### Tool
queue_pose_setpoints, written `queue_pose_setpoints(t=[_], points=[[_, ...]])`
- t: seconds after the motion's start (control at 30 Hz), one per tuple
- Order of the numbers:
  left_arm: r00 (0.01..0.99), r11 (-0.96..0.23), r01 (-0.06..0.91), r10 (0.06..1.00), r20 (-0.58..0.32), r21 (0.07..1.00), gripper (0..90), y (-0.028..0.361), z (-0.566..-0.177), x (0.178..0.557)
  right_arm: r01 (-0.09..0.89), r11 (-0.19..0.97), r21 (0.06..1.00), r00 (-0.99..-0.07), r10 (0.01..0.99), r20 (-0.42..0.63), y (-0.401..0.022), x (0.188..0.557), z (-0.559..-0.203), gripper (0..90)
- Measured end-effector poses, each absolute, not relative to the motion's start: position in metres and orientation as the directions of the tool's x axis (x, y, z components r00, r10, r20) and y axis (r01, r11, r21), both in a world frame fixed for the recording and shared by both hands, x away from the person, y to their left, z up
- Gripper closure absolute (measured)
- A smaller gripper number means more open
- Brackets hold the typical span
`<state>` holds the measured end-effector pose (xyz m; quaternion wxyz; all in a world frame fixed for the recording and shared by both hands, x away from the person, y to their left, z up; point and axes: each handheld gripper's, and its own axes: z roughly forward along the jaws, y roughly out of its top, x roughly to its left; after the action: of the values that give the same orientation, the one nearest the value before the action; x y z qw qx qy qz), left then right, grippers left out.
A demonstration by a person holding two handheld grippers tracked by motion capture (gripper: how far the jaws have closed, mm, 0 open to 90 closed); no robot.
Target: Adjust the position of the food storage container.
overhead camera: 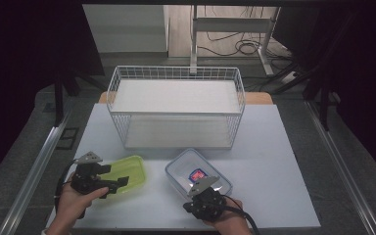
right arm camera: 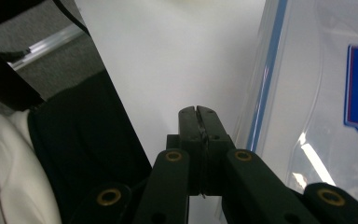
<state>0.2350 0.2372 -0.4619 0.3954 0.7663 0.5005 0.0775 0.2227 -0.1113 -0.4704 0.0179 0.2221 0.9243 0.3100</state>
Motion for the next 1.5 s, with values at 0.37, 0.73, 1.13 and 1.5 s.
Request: queue_pose_setpoints(t=[0.37,0.73,1.13,1.5], points=[[0.495,-0.198,0.708,0.824,-0.276,0.678,14.2,0.235,-0.464,0.235,0.397,0.73,0.557,-0.899,0.432,0.074,-0.116,0.218,-0.474,89.3],[0.497,-0.203,0.706,0.824,-0.272,0.678,14.2,0.235,-0.464,0.235,0.436,0.709,0.555,-0.87,0.49,0.057,-0.146,0.224,-0.472,89.4],[0.498,-0.205,0.706,0.824,-0.27,0.678,14.0,0.234,-0.465,0.235,0.473,0.671,0.572,-0.839,0.54,0.06,-0.178,0.231,-0.464,89.4],[0.497,-0.207,0.708,0.825,-0.268,0.676,14.0,0.235,-0.465,0.235,0.498,0.653,0.571,-0.819,0.57,0.063,-0.195,0.238,-0.463,89.4]])
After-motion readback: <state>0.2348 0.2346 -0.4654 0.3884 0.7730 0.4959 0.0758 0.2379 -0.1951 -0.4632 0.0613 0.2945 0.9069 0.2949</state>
